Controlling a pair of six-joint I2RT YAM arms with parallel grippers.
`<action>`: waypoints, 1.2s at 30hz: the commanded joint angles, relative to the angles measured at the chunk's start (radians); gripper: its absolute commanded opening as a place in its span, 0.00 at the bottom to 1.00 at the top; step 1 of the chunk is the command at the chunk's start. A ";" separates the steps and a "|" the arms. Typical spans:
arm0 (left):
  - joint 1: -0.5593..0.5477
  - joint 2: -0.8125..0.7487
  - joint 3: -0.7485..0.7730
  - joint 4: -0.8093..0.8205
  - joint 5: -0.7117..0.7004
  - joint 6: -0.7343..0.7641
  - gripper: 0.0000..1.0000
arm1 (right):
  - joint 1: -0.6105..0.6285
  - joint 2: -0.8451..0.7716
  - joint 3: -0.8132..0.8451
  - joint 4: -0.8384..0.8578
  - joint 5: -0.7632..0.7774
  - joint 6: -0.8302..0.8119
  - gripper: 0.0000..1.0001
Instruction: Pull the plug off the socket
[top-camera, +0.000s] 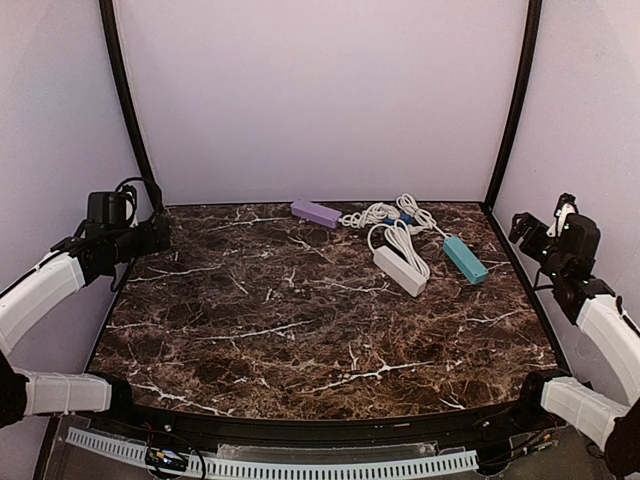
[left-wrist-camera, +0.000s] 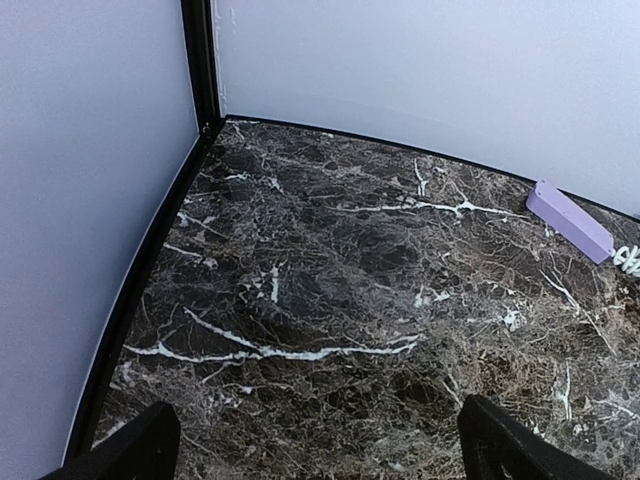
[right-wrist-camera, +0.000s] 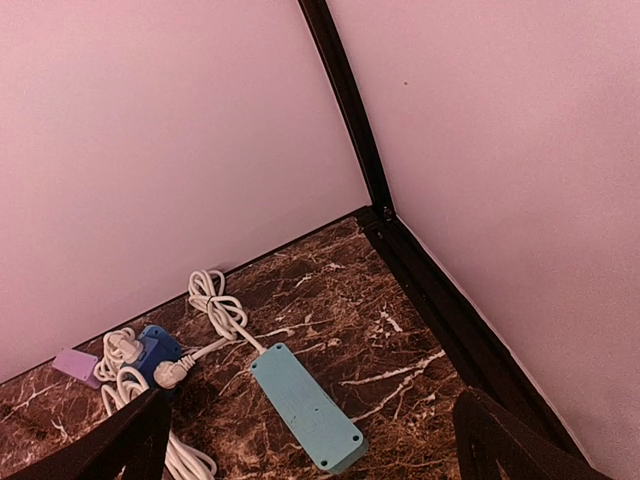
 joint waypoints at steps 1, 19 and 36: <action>-0.004 0.027 0.106 -0.163 0.024 -0.029 1.00 | -0.005 -0.003 -0.007 0.009 -0.014 -0.014 0.99; 0.012 0.100 0.267 -0.168 0.324 0.216 1.00 | 0.208 0.539 0.391 -0.298 -0.391 -0.053 0.89; 0.020 0.018 0.164 -0.114 0.357 0.233 1.00 | 0.331 1.080 0.718 -0.210 -0.494 -0.059 0.83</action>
